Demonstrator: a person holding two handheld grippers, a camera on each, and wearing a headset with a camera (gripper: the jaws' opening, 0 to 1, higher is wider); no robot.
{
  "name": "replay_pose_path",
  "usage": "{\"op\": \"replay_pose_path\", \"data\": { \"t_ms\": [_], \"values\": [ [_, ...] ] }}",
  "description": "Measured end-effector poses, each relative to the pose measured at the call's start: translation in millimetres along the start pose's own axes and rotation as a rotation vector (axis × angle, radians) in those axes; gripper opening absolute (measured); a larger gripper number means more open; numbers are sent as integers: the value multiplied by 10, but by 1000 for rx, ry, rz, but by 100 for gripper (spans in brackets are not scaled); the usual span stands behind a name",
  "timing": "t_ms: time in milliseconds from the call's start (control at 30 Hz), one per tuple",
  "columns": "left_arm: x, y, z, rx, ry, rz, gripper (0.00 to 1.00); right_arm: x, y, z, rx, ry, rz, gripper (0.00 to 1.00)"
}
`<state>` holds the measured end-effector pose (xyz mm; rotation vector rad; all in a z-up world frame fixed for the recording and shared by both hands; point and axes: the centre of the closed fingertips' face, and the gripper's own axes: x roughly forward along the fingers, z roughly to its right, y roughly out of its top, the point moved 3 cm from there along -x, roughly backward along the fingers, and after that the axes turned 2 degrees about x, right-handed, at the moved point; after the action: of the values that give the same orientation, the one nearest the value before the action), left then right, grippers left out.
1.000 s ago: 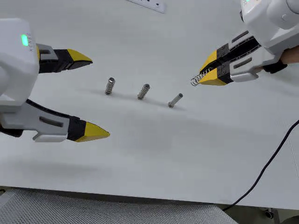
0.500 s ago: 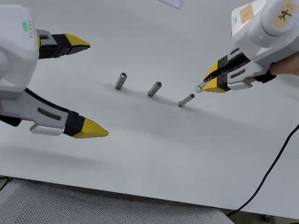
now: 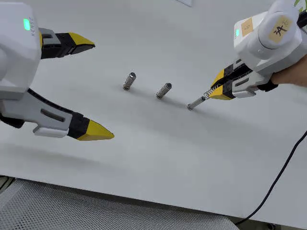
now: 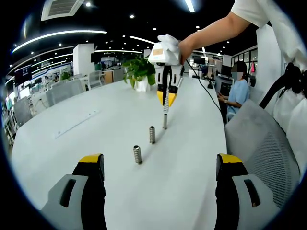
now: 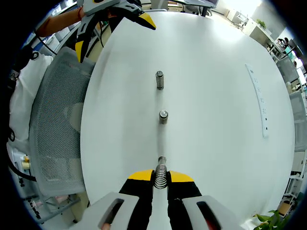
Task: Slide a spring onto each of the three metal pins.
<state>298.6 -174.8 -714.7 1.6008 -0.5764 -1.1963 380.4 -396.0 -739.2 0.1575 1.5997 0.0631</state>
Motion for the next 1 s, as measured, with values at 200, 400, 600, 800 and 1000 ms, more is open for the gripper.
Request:
{"op": "replay_pose_path", "data": {
  "t_ms": [200, 400, 600, 800, 1000],
  "values": [
    [15, 5, 2, -4, -6, 4, 96, 15, 7, 1, 7, 4, 3, 6],
    [22, 10, 5, -4, -12, 8, 96, 28, 25, 8, 6, 6, 3, 6],
    [22, 9, 12, -10, -13, 12, 96, 52, 27, 4, 4, 11, 3, 6],
    [24, 19, 15, -12, -16, 18, 96, 60, 48, -3, 4, 12, 7, 6],
    [33, 30, 11, -16, -18, 26, 96, 60, 55, -13, -1, 15, 6, 6]
  ]
}}
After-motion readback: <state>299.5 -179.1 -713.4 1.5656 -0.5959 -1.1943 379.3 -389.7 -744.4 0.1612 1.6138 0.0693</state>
